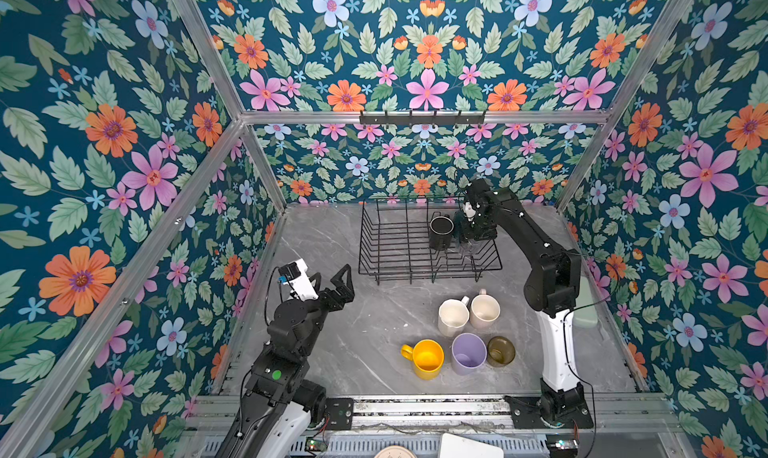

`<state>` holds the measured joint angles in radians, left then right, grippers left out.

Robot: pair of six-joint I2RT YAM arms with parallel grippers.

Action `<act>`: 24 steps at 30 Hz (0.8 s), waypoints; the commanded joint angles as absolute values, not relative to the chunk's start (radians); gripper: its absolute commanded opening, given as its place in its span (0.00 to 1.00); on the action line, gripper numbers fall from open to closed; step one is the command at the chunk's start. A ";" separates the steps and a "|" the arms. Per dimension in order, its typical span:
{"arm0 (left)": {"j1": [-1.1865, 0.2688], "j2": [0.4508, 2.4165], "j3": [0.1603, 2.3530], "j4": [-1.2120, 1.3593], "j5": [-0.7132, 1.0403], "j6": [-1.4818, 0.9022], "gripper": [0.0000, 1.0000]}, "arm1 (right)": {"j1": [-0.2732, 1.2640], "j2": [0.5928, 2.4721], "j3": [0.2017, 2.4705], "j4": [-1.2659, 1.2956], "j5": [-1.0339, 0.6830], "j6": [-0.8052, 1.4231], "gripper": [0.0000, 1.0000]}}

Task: Load the cups into the dish rack
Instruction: 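Lower the clear cup upside down into the rack and open the right gripper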

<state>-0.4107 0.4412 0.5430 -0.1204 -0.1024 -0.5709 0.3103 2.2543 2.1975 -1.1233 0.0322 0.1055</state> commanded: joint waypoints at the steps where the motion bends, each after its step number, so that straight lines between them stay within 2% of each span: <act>1: -0.409 0.439 0.550 -0.126 -0.109 -0.561 1.00 | 0.310 2.268 2.204 -1.120 0.047 0.109 0.00; 2: -0.410 0.440 0.550 -0.127 -0.109 -0.561 1.00 | 0.310 2.273 2.204 -1.122 0.048 0.110 0.02; 14: -0.410 0.439 0.555 -0.138 -0.115 -0.559 1.00 | 0.310 2.283 2.170 -1.108 0.056 0.120 0.76; 17: -0.410 0.439 0.554 -0.139 -0.117 -0.559 1.00 | 0.310 2.279 2.169 -1.102 0.053 0.121 0.83; 24: -0.410 0.437 0.557 -0.145 -0.121 -0.557 1.00 | 0.310 2.255 2.168 -1.098 0.046 0.130 0.84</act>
